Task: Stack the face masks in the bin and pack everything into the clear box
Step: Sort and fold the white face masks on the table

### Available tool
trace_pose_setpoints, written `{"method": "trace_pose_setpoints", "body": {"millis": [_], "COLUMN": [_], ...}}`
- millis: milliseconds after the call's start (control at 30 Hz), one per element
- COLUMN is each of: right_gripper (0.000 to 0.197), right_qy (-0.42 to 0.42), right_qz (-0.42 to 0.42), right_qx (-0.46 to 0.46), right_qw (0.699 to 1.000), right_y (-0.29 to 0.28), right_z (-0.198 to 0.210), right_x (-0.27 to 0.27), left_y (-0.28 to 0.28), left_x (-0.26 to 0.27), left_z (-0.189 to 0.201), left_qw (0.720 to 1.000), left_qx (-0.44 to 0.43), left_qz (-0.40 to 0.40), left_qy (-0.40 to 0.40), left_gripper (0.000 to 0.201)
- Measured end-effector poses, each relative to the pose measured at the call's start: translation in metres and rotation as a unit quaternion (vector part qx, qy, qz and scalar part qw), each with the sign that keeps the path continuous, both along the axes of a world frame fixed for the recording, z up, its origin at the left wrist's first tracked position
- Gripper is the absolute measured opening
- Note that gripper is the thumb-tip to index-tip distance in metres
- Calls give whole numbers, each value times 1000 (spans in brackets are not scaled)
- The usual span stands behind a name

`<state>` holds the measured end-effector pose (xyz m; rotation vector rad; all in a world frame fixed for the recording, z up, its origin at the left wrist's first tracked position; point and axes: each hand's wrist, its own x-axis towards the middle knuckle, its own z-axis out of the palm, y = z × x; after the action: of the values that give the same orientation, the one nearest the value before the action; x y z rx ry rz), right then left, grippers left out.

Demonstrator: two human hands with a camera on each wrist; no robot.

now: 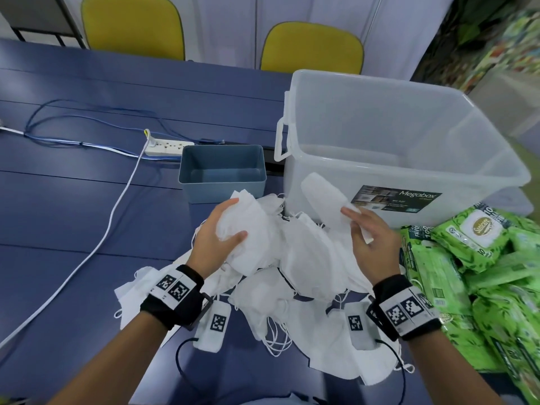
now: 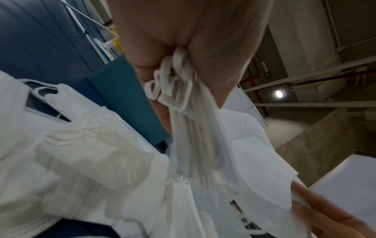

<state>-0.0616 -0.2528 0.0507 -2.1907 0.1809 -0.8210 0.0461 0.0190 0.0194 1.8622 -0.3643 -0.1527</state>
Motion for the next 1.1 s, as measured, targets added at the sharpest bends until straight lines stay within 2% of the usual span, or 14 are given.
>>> {"method": "trace_pose_setpoints", "body": {"millis": [133, 233, 367, 533, 600, 667, 800, 867, 967, 1100], "right_gripper": [37, 37, 46, 40, 59, 82, 94, 93, 78, 58], "right_qy": [-8, 54, 180, 177, 197, 223, 260, 277, 284, 231], "right_qz": [-44, -26, -30, 3, 32, 44, 60, 63, 49, 55], "right_qx": [13, -10, 100, 276, 356, 380, 390, 404, 425, 445], "right_qw": [999, 998, 978, 945, 913, 897, 881, 870, 858, 863], "right_y": [-4, -7, -10, 2, 6, 7, 16, 20, 24, 28], "right_z": [3, 0, -8, -14, -17, -21, -20, -23, -28, -27], "right_x": [3, 4, 5, 1, 0, -2, -9, -12, -14, -14], "left_y": [-10, -13, -16, -15, -16, -15, -14, -14, -14, -12], "left_x": [-1, -2, -4, -7, -8, -9, -10, -11, -11, -9], "left_z": [2, 4, 4, 6, 6, 6, 6, 5, -1, -10], "left_qw": [1000, 1000, 1000, 1000, 999, 999, 999, 999, 999, 998], "left_qx": [-13, -11, 2, 22, 29, 31, 40, 43, 48, 60], "left_qz": [-14, -23, -22, -11, -9, -9, -10, -13, -22, -17], "left_qy": [-16, -17, -13, -9, -9, -6, -15, -18, -7, 17], "left_gripper": [47, 44, 44, 44, 44, 44, 43, 43, 43, 43]}}
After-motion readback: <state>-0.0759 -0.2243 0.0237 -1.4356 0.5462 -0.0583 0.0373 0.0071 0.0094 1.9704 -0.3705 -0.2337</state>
